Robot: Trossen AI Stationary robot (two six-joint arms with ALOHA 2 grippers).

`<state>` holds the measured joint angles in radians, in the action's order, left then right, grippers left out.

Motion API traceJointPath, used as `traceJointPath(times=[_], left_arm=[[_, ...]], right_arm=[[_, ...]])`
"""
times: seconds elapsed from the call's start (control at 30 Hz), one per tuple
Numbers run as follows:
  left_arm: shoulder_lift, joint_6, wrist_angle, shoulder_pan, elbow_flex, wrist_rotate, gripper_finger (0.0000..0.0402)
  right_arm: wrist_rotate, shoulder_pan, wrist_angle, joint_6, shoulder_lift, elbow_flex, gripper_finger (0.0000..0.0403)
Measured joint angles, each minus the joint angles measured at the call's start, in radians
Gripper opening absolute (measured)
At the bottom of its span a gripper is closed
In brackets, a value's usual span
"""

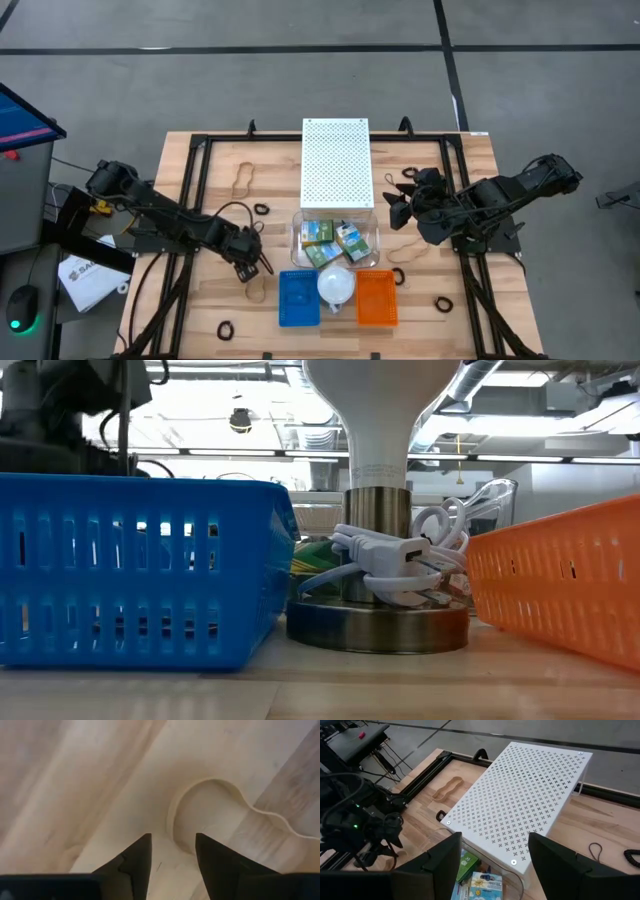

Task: Pick & Place Office Desk Supplies
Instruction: Put the brown rubberband into the blue bin

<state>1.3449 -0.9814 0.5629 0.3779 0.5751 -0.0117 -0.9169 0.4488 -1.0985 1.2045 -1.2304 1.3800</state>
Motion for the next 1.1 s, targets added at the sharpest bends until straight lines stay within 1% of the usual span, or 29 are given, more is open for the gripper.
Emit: traceJointPath(times=[0.1,0.17,0.23,0.3,0.33,0.37,0.43,0.47,0.63,0.73,0.8,0.93,1.1], left_arm=[[-0.004,-0.019,-0.051,0.000,-0.036,0.019,0.0134],[-0.005,-0.041,-0.054,0.000,-0.046,0.016,0.0117],[-0.008,-0.043,-0.046,0.000,-0.049,0.008,0.0084],[-0.023,-0.048,-0.038,-0.002,-0.051,0.002,0.0034],[-0.031,-0.056,-0.043,-0.009,-0.053,0.004,0.0018],[-0.041,-0.068,-0.054,-0.014,-0.055,0.012,0.0012],[-0.089,-0.065,-0.068,-0.022,-0.055,0.019,0.0005],[-0.121,-0.049,-0.104,-0.024,-0.055,0.027,0.0003],[-0.291,-0.013,-0.362,-0.025,-0.053,0.121,0.0001],[-0.366,-0.043,-0.470,-0.028,-0.053,0.194,0.0001],[-0.401,-0.061,-0.519,-0.028,-0.053,0.211,0.0001],[-0.413,-0.100,-0.637,-0.034,-0.052,0.229,0.0001],[-0.350,-0.172,-0.761,-0.063,-0.053,0.228,0.0001]], right_arm=[[0.000,-0.008,0.000,0.000,0.000,0.000,0.0226],[0.000,-0.014,0.000,0.000,0.000,0.000,0.0226],[0.000,-0.015,0.000,0.000,0.000,0.000,0.0226],[0.000,-0.022,0.001,0.000,0.000,0.000,0.0226],[0.000,-0.024,0.001,0.000,0.000,0.000,0.0226],[0.000,-0.027,0.002,0.000,0.000,0.000,0.0226],[0.000,-0.027,0.002,0.000,0.000,0.000,0.0226],[0.000,-0.029,0.002,0.000,0.000,0.000,0.0226],[0.000,-0.041,0.003,0.000,0.000,0.000,0.0226],[0.000,-0.047,0.003,-0.002,0.000,0.000,0.0226],[-0.001,-0.048,0.003,-0.007,0.000,0.000,0.0226],[-0.001,-0.053,0.000,-0.009,0.000,0.000,0.0226],[-0.001,-0.053,0.000,-0.010,0.000,0.000,0.0226]])
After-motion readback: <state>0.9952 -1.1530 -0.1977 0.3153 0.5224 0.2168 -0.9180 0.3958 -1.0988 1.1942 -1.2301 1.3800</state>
